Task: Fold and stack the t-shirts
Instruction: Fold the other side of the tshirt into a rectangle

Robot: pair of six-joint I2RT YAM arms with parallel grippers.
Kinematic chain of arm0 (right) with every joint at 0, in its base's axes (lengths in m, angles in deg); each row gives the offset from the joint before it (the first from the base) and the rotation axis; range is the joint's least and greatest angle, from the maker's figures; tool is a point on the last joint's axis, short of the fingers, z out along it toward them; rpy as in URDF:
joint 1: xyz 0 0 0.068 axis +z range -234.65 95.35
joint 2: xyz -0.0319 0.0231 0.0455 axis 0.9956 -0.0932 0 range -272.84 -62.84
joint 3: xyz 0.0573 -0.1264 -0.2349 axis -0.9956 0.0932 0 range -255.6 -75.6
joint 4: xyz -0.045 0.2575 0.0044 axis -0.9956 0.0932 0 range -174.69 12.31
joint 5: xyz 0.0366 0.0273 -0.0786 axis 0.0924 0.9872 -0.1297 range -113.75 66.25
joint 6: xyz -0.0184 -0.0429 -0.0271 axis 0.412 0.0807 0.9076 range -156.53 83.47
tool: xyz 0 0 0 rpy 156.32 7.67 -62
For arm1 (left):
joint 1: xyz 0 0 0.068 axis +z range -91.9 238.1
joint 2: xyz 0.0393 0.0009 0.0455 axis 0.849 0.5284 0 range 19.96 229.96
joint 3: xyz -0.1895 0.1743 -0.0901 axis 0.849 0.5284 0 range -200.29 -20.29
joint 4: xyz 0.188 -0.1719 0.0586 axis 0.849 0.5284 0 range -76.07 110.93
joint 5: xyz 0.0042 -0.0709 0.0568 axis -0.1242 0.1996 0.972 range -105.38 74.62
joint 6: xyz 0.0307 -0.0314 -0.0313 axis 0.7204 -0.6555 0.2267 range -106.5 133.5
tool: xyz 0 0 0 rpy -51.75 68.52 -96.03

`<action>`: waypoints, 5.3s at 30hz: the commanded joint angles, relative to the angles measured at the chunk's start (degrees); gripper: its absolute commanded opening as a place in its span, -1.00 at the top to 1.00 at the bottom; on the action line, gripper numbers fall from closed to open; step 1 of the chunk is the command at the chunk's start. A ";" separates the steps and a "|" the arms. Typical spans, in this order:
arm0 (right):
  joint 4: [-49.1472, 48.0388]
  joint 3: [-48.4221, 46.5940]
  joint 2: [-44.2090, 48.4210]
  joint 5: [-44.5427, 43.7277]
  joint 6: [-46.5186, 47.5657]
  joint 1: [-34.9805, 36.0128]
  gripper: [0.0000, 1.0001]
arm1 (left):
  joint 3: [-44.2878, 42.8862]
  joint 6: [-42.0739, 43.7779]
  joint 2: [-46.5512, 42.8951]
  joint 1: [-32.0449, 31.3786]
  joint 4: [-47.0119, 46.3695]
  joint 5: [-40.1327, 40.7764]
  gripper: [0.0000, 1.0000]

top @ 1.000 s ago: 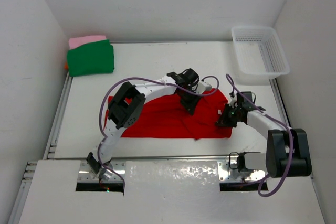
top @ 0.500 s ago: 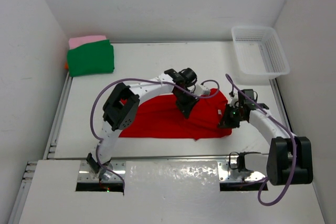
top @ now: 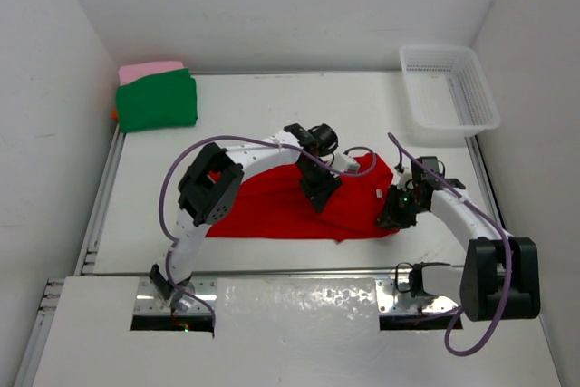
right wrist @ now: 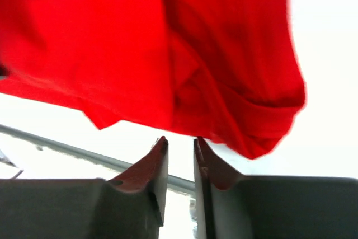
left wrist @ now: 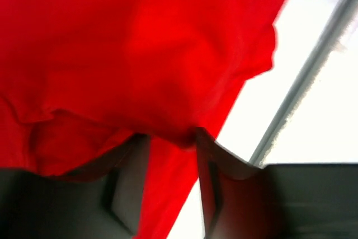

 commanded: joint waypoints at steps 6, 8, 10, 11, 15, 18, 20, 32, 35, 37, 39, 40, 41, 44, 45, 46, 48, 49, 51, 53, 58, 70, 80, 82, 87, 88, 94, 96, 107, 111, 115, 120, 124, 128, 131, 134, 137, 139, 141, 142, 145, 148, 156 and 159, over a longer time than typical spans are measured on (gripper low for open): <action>1.28 -11.48 -0.11 -6.16 2.08 -0.05 0.25 | -5.03 1.51 -0.38 0.51 0.90 6.37 -0.14; -2.91 -15.25 -0.20 -5.99 0.68 -0.05 0.22 | -6.62 2.56 -0.91 0.78 2.66 6.99 -0.17; -9.32 -17.28 -2.38 -5.73 -1.95 -0.05 0.23 | -9.51 4.23 -1.26 0.95 4.33 7.52 -0.17; -11.19 -17.99 -3.88 -5.90 -2.49 -0.05 0.25 | -11.61 5.71 -1.87 1.39 6.34 7.52 -0.18; -15.07 -24.05 -14.85 -7.48 -2.32 0.73 0.31 | -11.91 7.31 -5.47 4.55 8.38 8.13 -0.35; -16.13 -28.97 -22.95 -8.01 -1.26 2.67 0.24 | -6.20 6.35 -9.25 10.08 6.37 10.94 -0.35; -16.39 -31.61 -27.85 -8.45 -1.17 3.46 0.21 | 0.19 5.12 -11.88 15.88 4.18 12.96 -0.35; -18.86 -34.34 -35.18 -9.05 -2.67 6.53 0.23 | 27.55 3.88 -19.90 41.38 -13.76 28.51 -0.32; -16.75 -34.52 -37.72 -11.34 -3.02 6.63 0.38 | 29.85 4.23 -18.14 43.49 -17.10 30.97 -0.31; -15.25 -34.52 -38.52 -13.01 -3.28 6.54 0.66 | 30.64 4.67 -15.78 45.33 -18.50 32.21 -0.31; -14.81 -33.91 -38.08 -14.16 -3.37 6.28 0.77 | 30.82 4.76 -14.19 45.86 -19.04 33.01 -0.29; -14.55 -33.99 -37.99 -14.08 -3.37 5.84 0.82 | 31.08 4.76 -13.31 47.52 -19.65 33.01 -0.29; -14.11 -34.17 -37.91 -13.99 -3.28 5.75 0.84 | 31.17 4.59 -13.13 47.88 -19.83 32.66 -0.29; -12.62 -35.22 -37.82 -14.16 -2.67 5.40 0.95 | 31.78 4.58 -12.95 48.33 -20.36 31.52 -0.29; -12.44 -35.14 -37.73 -14.42 -2.67 5.22 0.98 | 31.87 4.58 -12.87 48.33 -20.53 31.26 -0.29; -12.52 -34.96 -37.21 -14.51 -2.76 4.70 1.00 | 32.05 4.58 -12.95 48.33 -20.53 30.99 -0.29; -13.92 -33.47 -36.33 -14.86 -3.46 3.82 1.00 | 32.31 4.50 -12.78 48.33 -20.71 30.73 -0.29; -14.45 -32.68 -35.19 -15.04 -3.98 2.68 1.00 | 32.66 4.58 -12.86 48.41 -20.80 30.73 -0.29; -16.03 -31.18 -34.48 -14.78 -4.07 1.71 1.00 | 33.10 4.58 -12.95 48.42 -21.15 30.73 -0.29; -15.52 -31.61 -35.17 -14.25 -3.55 1.00 1.00 | 33.63 4.67 -12.95 48.33 -21.24 30.29 -0.28; -17.44 -31.53 -36.67 -11.97 -2.58 0.03 1.00 | 33.89 5.11 -13.13 48.42 -20.97 30.02 -0.28; -12.27 -36.54 -27.64 -14.15 5.49 0.91 0.24 | 25.20 7.83 -18.93 48.33 -12.46 19.30 -0.32; -13.48 -27.68 -14.01 -21.46 4.72 27.50 0.26 | 22.11 7.13 -19.72 48.42 -9.72 19.21 -0.33; -16.20 -24.24 -12.78 -23.38 3.83 34.87 0.17 | 22.99 7.13 -20.24 48.42 -10.42 19.39 -0.33; -14.99 -27.03 -17.32 -31.47 7.17 46.96 0.12 | 23.17 6.61 -20.42 48.42 -10.69 18.60 -0.33; -12.38 -28.01 -18.91 -33.04 7.18 48.45 0.12 | 23.17 6.61 -20.42 48.42 -10.60 18.34 -0.33; -8.92 -29.69 -24.19 -38.33 6.83 53.38 0.10 | 24.31 7.13 -21.56 48.42 -10.86 18.95 -0.33; -8.57 -30.03 -26.21 -38.51 6.21 54.09 0.12 | 24.49 6.96 -21.48 48.42 -10.95 18.95 -0.33; -6.54 -30.74 -29.21 -43.52 4.01 54.61 0.73 | 24.40 6.87 -20.95 48.42 -10.69 19.30 -0.33; -7.25 -30.74 -28.15 -43.08 4.27 54.70 0.98 | 24.40 7.04 -20.77 48.42 -10.60 19.21 -0.33; -7.08 -30.21 -26.48 -41.68 4.98 54.88 1.00 | 24.40 7.22 -20.69 48.50 -10.43 19.30 -0.33; -6.55 -29.86 -23.41 -38.52 8.57 55.32 1.00 | 24.31 7.40 -20.51 48.42 -10.34 19.39 -0.33; -6.54 -27.94 -22.18 -33.43 12.79 55.76 0.92 | 24.40 7.40 -19.90 48.42 -10.43 19.74 -0.33; -8.65 -25.47 -23.31 -26.74 15.17 55.84 0.92 | 24.66 7.31 -19.81 48.42 -10.43 19.83 -0.33; -9.97 -24.15 -26.37 -24.28 15.44 55.76 0.92 | 24.67 7.40 -19.81 48.42 -10.43 20.00 -0.33; -9.62 -24.32 -28.58 -23.92 15.44 55.84 0.80 | 24.67 7.48 -19.90 48.42 -10.43 20.18 -0.33; -10.67 -25.38 -29.03 -23.74 15.35 55.76 0.30 | 24.67 7.48 -19.72 48.50 -10.25 20.00 -0.33; -12.51 -26.60 -28.24 -20.85 15.61 55.84 0.08 | 24.32 7.48 -19.81 48.50 -10.34 19.48 -0.33; -13.57 -28.01 -26.58 -15.25 15.70 55.76 -0.02 | 23.35 7.40 -19.90 48.42 -10.34 18.51 -0.33; -15.15 -28.19 -25.61 -14.00 15.44 55.67 -0.12 | 21.87 7.57 -20.16 48.42 -9.99 17.90 -0.32; -22.94 -25.83 -18.59 -6.89 11.24 52.62 -0.21 | 17.74 7.57 -21.03 48.42 -9.29 14.30 -0.33; -33.94 -17.41 -10.17 0.76 0.09 44.29 -0.23 | 13.17 8.18 -22.53 46.84 -8.06 9.55 -0.35; -17.57 2.65 4.71 -6.51 -22.78 24.13 0.79 | 10.52 8.02 -27.19 25.59 -7.44 4.81 -0.33; -13.76 5.55 9.19 -7.83 -26.30 22.63 0.48 | 10.08 6.87 -25.00 15.31 -7.44 4.10 -0.32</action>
